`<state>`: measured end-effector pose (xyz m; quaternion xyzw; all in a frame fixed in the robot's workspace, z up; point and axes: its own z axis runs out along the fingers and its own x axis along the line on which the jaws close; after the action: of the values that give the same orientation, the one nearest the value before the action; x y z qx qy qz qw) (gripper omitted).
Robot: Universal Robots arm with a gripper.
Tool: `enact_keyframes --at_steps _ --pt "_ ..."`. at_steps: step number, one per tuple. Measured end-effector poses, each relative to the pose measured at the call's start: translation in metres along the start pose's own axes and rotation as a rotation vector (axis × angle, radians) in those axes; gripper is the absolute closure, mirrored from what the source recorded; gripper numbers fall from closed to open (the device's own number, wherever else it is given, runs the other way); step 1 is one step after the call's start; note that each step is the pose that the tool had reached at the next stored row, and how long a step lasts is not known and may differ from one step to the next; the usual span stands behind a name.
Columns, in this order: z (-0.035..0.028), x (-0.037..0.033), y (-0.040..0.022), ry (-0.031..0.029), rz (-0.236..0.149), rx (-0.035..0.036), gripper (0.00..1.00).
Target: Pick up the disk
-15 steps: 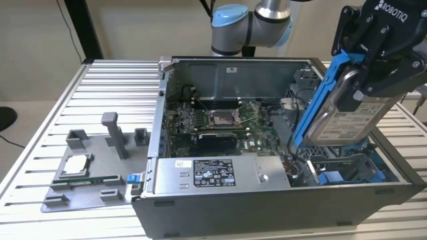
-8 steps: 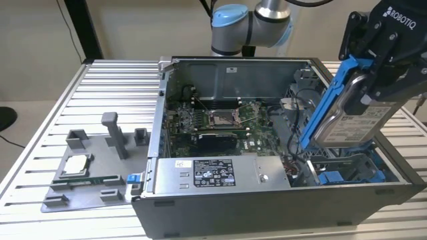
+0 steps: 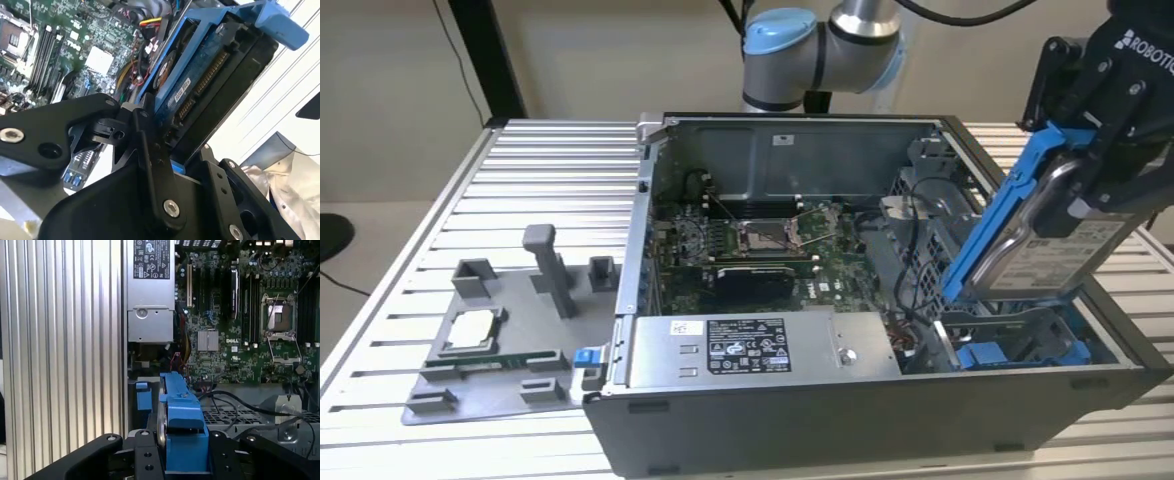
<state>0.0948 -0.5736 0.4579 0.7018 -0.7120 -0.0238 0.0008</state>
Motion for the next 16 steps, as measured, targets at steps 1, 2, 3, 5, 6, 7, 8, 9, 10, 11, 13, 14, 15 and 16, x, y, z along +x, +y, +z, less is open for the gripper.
enact_keyframes --at_steps 1,2,3,5,6,7,8,9,10,11,13,14,15,16 --pt "0.0009 -0.0001 -0.0027 -0.0003 0.0 0.0 1.0" --pt "0.0019 0.0 -0.0047 -0.0002 0.0 0.0 1.0" --pt "0.0032 0.0001 -0.0058 -0.0001 0.0 0.0 1.0" --pt "0.0063 0.0007 -0.0068 -0.0001 0.0 -0.0001 1.0" --pt "0.0077 0.0009 -0.0075 0.0 0.0 0.0 1.0" --pt "0.009 0.0011 -0.0082 -0.0001 0.0 0.0 1.0" --pt "0.0103 0.0013 -0.0089 -0.0001 0.0 0.0 1.0" --pt "0.0113 0.0015 -0.0098 -0.0002 0.0 0.0 1.0" --pt "0.0123 0.0018 -0.0109 -0.0002 0.0 0.0 1.0" --pt "0.013 0.0024 -0.0121 0.0001 0.0 0.0 1.0" --pt "0.0147 0.004 -0.0142 -0.0002 0.001 0.0 1.0" --pt "0.0154 0.005 -0.0152 -0.0003 0.002 0.0 1.0" --pt "0.016 0.006 -0.0161 -0.0002 0.002 0.0 1.0" --pt "0.0166 0.0072 -0.0169 -0.0002 0.003 0.0001 1.0"
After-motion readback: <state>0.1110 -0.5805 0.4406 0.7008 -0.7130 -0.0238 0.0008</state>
